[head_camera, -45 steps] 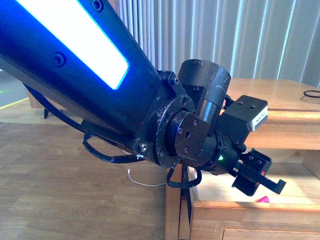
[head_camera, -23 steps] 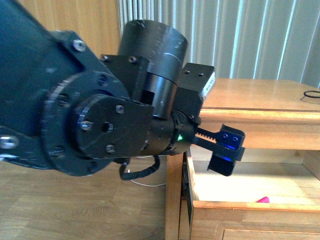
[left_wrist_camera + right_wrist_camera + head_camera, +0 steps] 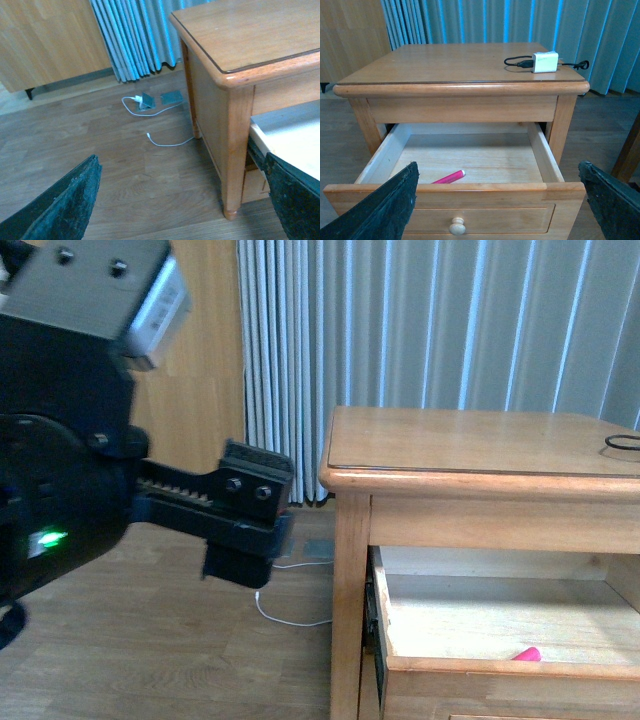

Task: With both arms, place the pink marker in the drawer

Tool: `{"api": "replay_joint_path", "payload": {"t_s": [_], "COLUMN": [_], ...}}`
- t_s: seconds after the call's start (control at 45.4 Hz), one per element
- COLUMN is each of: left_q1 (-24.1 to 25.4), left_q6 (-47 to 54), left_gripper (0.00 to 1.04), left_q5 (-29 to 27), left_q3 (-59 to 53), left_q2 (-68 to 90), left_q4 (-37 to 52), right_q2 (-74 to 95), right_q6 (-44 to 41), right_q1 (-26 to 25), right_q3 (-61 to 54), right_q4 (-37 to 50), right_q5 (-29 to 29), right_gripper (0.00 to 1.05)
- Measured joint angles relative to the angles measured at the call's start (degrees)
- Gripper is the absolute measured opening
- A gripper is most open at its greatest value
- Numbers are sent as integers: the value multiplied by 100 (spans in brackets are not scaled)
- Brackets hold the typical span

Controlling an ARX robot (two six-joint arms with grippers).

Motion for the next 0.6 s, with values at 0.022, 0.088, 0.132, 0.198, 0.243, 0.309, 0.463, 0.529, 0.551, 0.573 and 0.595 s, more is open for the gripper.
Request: {"api": "replay_joint_path", "payload": {"t_s": [0.022,0.088,0.132,0.198,0.243,0.309,0.463,0.529,0.551,0.573,0.595], "left_q1": [-4,-7,-2,44,98,177,321,299,258,201,160], "left_q6": [0,-2,-7,-61,-138,-258,-581,-688,-752,-841,-898], "left_gripper": [99,99,99,99,99,99,99,99,99,99,99], "left_q5": [-68,-238,-343,-503,-614,-706,-957,-1121,-1215,-1307,-1355], "left_q3": [-105,-424,-581,-872,-1099,-1338,-1836,-2022,-2109,-2199,-2262], "left_q2": [-129,-518,-710,-1121,-1484,-1932,-2957,-3373,-3574,-3762,-3895], "left_q4": [-2,-46,-70,-234,-400,-671,-1370,-1620,-1735,-1853,-1952], "right_q2": [0,0,0,0,0,0,0,0,0,0,0], "right_q6": [0,0,0,0,0,0,0,0,0,0,0], "right_q1": [0,0,0,0,0,0,0,0,0,0,0], "right_q3": [0,0,0,0,0,0,0,0,0,0,0], "right_q4": [0,0,0,0,0,0,0,0,0,0,0], "right_q5": [0,0,0,0,0,0,0,0,0,0,0], "right_gripper": [96,96,96,96,96,96,96,96,96,96,96]}}
